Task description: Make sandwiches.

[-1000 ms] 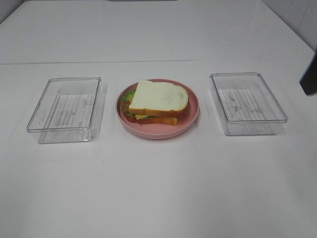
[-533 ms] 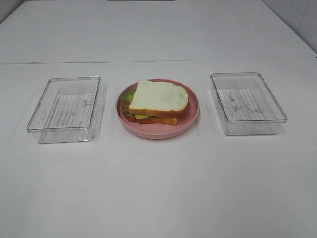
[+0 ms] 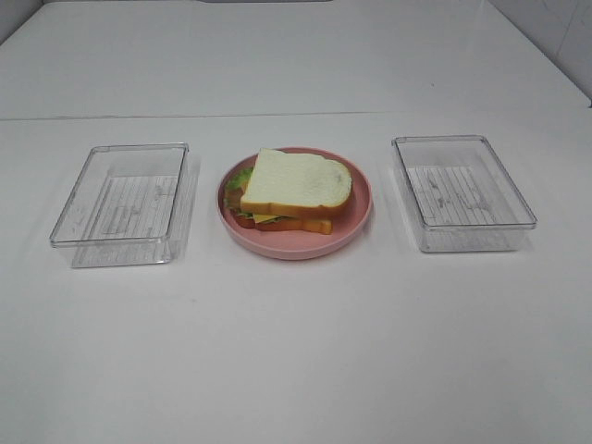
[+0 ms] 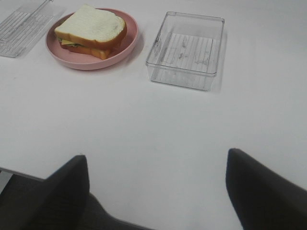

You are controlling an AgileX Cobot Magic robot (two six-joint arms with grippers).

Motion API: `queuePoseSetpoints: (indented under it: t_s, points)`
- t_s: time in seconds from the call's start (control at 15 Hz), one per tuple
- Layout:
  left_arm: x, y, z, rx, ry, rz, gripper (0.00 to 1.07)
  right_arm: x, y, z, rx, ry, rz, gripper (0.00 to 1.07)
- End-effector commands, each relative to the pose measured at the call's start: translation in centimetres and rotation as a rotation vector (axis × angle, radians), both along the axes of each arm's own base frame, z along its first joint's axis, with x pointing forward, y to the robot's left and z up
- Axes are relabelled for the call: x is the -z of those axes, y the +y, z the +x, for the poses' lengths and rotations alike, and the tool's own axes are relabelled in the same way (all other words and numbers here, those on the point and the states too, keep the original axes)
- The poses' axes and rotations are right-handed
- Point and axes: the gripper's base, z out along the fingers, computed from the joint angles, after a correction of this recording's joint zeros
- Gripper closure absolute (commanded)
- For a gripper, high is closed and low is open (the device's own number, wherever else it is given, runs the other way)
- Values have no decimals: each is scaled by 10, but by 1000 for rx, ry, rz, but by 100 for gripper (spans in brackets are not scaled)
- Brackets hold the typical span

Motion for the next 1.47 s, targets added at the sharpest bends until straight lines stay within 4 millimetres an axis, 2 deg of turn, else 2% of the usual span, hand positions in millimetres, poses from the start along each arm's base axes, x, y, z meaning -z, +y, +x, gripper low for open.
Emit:
queuePoseSetpoints:
  t_s: [0.07,0.73,0.93,1.13,1.47]
  points:
    - [1,1,-2,-1,-26,2,39,0,0,3,-2,4,-7,32]
    - [1,1,-2,-10,-28,2,39,0,1,5,27,16,-5,32]
    - [1,0,-2,-179,-27,5,39,0,2,6,175,16,-1,32]
    - [1,-1,-4,-298,-32,6,39,0,3,6,188,16,6,32]
    - [1,-1,-4,-299,-32,6,39,0,3,6,186,21,8,32]
